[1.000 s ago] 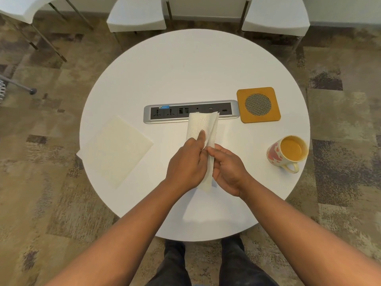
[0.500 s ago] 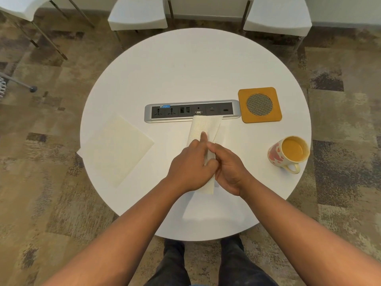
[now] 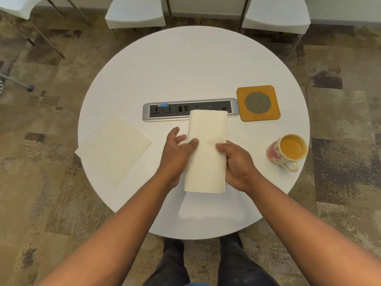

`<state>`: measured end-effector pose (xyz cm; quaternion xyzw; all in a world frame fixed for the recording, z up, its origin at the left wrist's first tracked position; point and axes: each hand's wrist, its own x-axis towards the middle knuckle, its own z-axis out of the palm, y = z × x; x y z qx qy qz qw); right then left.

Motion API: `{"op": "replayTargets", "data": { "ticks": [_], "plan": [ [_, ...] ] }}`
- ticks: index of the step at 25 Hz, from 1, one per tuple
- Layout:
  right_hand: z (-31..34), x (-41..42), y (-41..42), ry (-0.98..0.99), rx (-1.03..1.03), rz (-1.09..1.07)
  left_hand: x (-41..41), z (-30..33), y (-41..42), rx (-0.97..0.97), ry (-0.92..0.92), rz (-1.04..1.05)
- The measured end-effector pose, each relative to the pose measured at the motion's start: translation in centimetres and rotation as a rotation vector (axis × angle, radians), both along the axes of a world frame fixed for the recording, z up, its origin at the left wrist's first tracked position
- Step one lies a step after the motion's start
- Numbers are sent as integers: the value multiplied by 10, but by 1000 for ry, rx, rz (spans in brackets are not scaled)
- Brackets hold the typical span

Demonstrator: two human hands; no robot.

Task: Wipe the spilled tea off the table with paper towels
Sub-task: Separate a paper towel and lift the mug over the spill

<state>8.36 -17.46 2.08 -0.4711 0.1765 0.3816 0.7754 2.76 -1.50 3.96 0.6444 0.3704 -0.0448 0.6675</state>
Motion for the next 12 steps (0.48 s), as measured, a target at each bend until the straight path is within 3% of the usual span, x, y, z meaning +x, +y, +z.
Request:
{"op": "replayTargets", "data": {
  "ticks": [2, 8, 12],
  "plan": [
    [-1, 0, -2, 19, 12, -7, 1, -4, 6, -219, 12, 42],
    [-4, -1, -6, 31, -11, 0, -6, -10, 6, -180, -88, 131],
    [-6, -3, -8, 29, -16, 23, -7, -10, 9, -153, -171, 23]
  ]
}}
